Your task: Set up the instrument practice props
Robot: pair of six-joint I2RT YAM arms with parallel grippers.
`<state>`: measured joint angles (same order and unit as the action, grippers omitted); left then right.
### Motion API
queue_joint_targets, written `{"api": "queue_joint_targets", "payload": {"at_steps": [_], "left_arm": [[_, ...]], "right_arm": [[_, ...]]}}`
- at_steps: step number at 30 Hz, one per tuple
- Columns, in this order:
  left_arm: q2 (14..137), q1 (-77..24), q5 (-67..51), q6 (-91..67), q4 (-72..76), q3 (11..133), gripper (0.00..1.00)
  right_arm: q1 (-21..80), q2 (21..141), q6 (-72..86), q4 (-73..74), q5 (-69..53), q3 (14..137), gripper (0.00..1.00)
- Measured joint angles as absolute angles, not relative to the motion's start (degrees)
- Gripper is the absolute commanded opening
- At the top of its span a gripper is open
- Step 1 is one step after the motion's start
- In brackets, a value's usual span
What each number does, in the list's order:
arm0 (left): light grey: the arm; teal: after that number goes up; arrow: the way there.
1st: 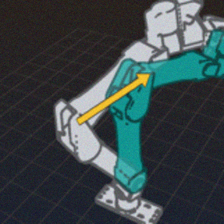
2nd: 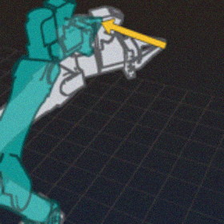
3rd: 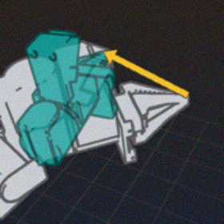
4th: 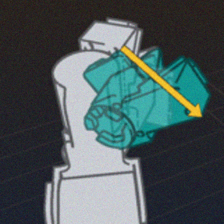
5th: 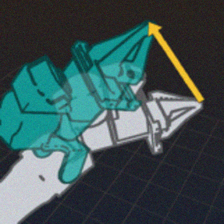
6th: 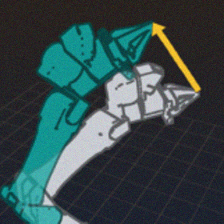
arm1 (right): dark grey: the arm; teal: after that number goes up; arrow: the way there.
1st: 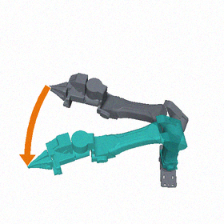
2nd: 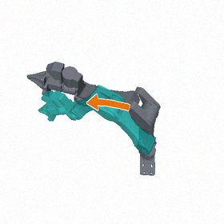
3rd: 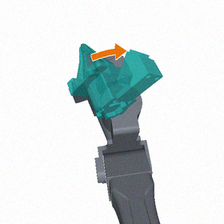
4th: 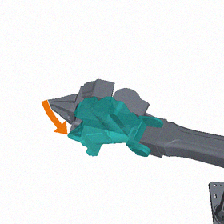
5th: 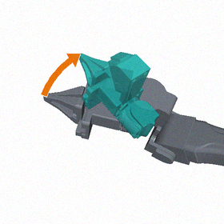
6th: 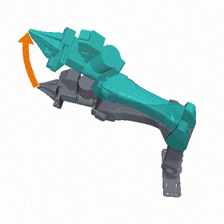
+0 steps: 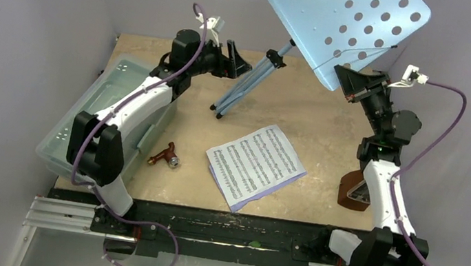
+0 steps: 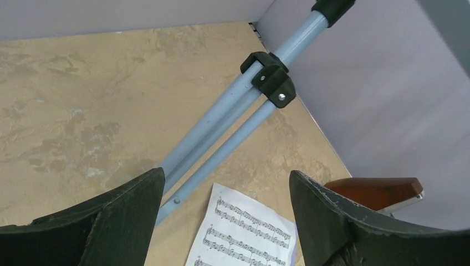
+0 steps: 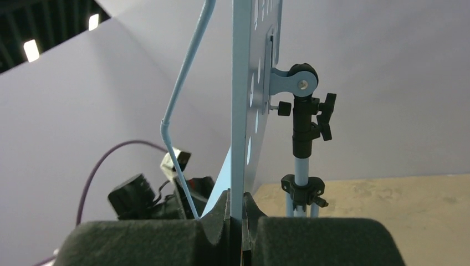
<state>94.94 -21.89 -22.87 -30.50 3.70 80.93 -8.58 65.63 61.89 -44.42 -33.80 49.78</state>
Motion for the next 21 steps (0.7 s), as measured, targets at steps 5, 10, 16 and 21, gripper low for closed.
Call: {"api": "queue_joint_targets", "payload": {"at_steps": [5, 10, 16, 21], "left_arm": [[98.8, -21.9, -24.7, -31.0, 3.4, 81.8, 0.9], [101.3, -22.0, -27.3, -30.3, 3.8, 81.4, 0.88], [100.8, -22.5, -29.8, -26.8, 8.0, 77.1, 0.6], [100.2, -22.7, -30.1, -25.2, 9.8, 75.7, 0.43]], "right_arm": [[-5.2, 65.6, 57.5, -45.9, -39.6, 53.1, 0.0], [-2.3, 65.6, 52.5, -46.3, -44.8, 56.6, 0.0], [-1.1, 65.5, 50.5, -47.6, -47.0, 57.3, 0.0], [-0.8, 65.5, 49.5, -46.9, -46.0, 57.3, 0.0]]}}
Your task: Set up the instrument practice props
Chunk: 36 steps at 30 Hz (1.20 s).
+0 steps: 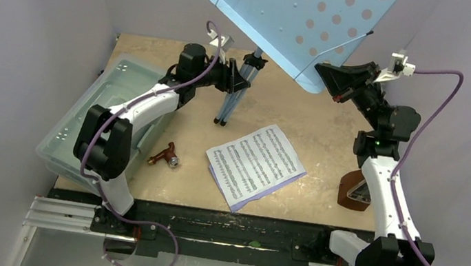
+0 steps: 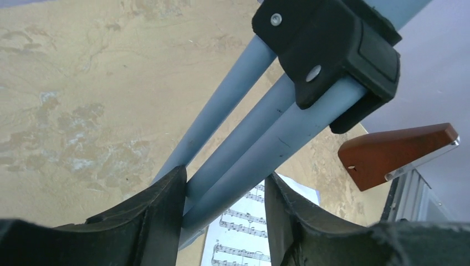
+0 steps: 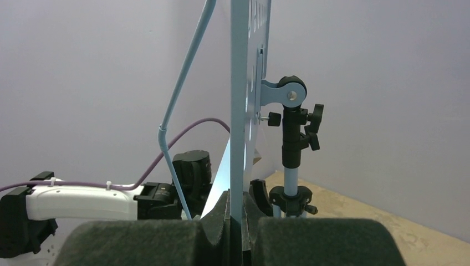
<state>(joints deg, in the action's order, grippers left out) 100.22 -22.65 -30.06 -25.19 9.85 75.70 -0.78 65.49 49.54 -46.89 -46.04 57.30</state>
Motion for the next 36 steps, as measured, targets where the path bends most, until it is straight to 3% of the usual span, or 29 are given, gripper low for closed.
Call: {"api": "queue_joint_targets", "payload": {"at_steps": [9, 21, 29, 30, 32, 35, 36], "left_arm": [[95.2, -22.5, -27.4, -23.7, 14.1, 69.1, 0.38], [91.3, -22.5, -25.0, -22.9, 25.8, 60.0, 0.04], [87.1, -22.7, -22.4, -22.3, 32.7, 52.8, 0.0], [87.1, -22.7, -22.2, -22.3, 33.3, 52.6, 0.07], [87.1, -22.7, -21.8, -22.3, 33.4, 52.5, 0.32], [87.1, -22.6, -21.4, -23.3, 31.6, 54.1, 0.52], [87.2, -22.5, -21.5, -23.7, 30.7, 55.4, 0.64]], "right_arm": [[3.5, 64.8, 44.9, -44.1, -46.2, 58.7, 0.0], [5.3, 64.0, 40.8, -41.1, -47.2, 59.9, 0.0], [7.2, 63.6, 40.1, -42.1, -49.3, 60.4, 0.0], [7.2, 63.6, 40.1, -42.0, -49.2, 60.4, 0.0], [7.4, 63.6, 40.1, -41.9, -49.0, 60.4, 0.0], [7.5, 63.3, 39.9, -41.2, -48.4, 60.4, 0.0], [7.5, 63.1, 39.8, -40.8, -48.2, 60.4, 0.0]]}}
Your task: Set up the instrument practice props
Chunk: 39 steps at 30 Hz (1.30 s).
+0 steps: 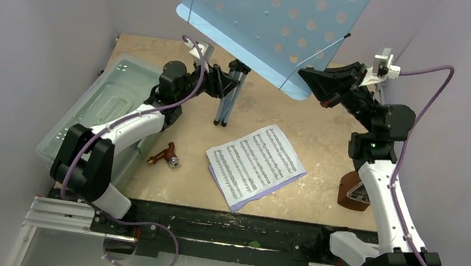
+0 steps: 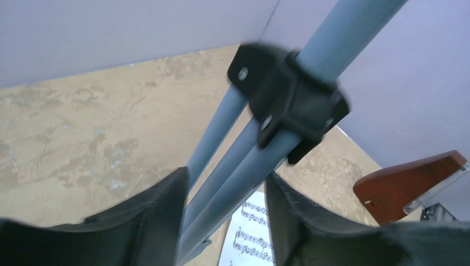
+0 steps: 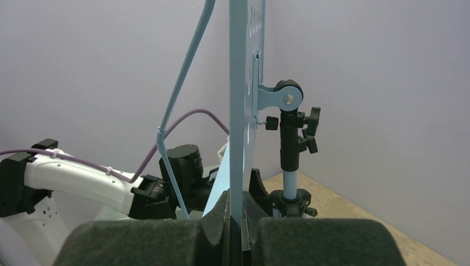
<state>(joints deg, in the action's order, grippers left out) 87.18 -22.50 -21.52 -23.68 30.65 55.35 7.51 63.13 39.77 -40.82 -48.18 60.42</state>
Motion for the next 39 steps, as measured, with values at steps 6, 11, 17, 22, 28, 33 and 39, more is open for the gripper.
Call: {"api": "queue_joint_targets", "payload": {"at_steps": [6, 11, 17, 22, 28, 33, 39], "left_arm": [[85.7, -21.4, -23.2, -26.9, 30.0, 59.5, 0.79], [83.3, -21.0, -23.5, -26.9, 30.9, 59.1, 0.66], [84.4, -21.0, -25.7, -26.9, 31.1, 59.1, 0.73], [85.3, -21.0, -26.9, -26.5, 31.0, 59.1, 0.65], [86.3, -21.0, -28.2, -25.9, 30.6, 59.4, 0.71], [87.4, -21.0, -28.8, -26.0, 30.9, 59.4, 0.46], [88.6, -20.8, -29.7, -22.1, 32.6, 59.3, 0.02]], "right_arm": [[7.9, 62.8, 37.7, -37.2, -47.5, 61.8, 0.0], [8.0, 62.7, 37.3, -36.6, -47.5, 62.0, 0.0], [8.2, 62.7, 37.1, -36.6, -47.5, 62.0, 0.0], [8.3, 62.7, 37.1, -36.6, -47.4, 62.0, 0.0], [8.4, 62.7, 37.0, -36.6, -47.4, 62.0, 0.0], [8.8, 63.6, 37.1, -36.6, -47.4, 62.7, 0.0], [9.4, 63.7, 36.7, -35.6, -46.2, 63.4, 0.11]]}}
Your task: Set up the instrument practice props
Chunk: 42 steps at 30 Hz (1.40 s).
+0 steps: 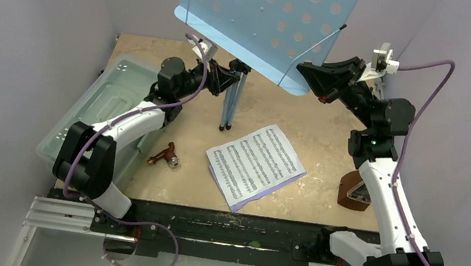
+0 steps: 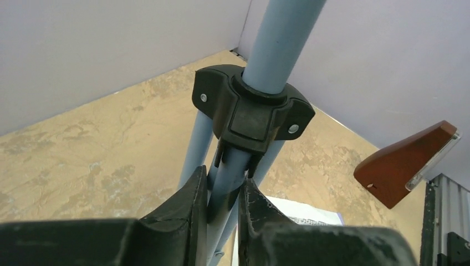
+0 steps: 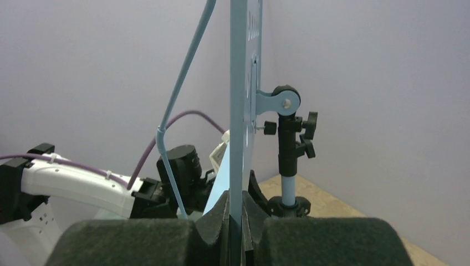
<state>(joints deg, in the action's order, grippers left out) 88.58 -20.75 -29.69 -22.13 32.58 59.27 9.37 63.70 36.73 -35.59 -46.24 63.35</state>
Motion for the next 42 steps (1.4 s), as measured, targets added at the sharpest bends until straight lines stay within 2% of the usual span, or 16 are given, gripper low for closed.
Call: {"api": "queue_joint_targets", "payload": {"at_steps": [14, 20, 27, 33, 37, 42], "left_arm": [[86.2, -22.2, -22.2, -18.4, 42.4, 51.9, 0.0], [84.7, -23.9, -17.7, -16.4, 40.7, 51.3, 0.0], [84.0, -26.0, -14.9, -14.3, 39.4, 51.2, 0.0], [83.9, -26.3, -13.6, -14.2, 39.1, 51.2, 0.0], [83.9, -26.3, -13.1, -14.3, 39.1, 51.2, 0.0], [83.9, -26.3, -13.0, -14.3, 39.0, 51.2, 0.0]], "right_arm": [[10.1, 59.4, 32.3, -26.5, -36.8, 68.0, 0.74], [10.2, 55.2, 29.8, -17.4, -26.6, 68.8, 0.92], [10.2, 44.7, 25.8, -6.2, -9.3, 64.9, 0.99], [10.2, 33.4, 24.4, -9.9, -3.3, 48.6, 0.99], [10.5, 36.6, 25.2, -15.3, -5.9, 38.3, 0.99], [17.0, 51.1, 26.3, -25.0, -6.5, 29.6, 0.98]]}}
